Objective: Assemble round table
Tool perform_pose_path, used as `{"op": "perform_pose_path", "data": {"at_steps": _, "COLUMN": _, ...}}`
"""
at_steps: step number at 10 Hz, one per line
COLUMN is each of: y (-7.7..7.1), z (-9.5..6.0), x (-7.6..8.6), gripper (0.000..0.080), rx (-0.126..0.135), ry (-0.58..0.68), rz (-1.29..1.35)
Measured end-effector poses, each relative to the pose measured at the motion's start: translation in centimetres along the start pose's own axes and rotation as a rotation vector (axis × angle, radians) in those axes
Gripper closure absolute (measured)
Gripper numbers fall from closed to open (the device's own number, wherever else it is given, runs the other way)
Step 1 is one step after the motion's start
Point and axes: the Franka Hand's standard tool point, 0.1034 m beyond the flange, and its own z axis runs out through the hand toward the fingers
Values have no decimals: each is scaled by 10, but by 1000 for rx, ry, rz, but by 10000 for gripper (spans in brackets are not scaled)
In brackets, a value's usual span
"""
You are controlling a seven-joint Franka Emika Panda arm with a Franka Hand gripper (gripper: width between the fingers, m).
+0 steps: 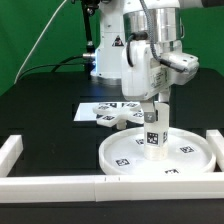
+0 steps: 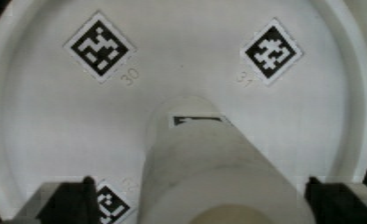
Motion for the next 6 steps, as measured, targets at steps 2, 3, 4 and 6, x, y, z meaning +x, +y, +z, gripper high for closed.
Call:
{"op": "perform_pose_path", "data": {"at_steps": 2, "y": -9, "z": -3, "x": 3, "gripper": 173, "rx": -7, "ry": -8, "rz": -322}}
{"op": "perform_pose_path", "data": {"at_steps": 3, "y": -11, "z": -4, "x": 2, "gripper": 154, "rx": -15, "ry": -19, "rz": -480}}
{"op": "perform_pose_path", "data": {"at_steps": 4, "y": -11, "z": -4, "x": 2, "gripper": 154, "rx": -10, "ry": -16, "rz": -487}}
{"op": "perform_pose_path", "data": {"at_steps": 6, "y": -11, "z": -3, "x": 3, "gripper": 150, "rx": -10, "ry": -14, "rz": -607}}
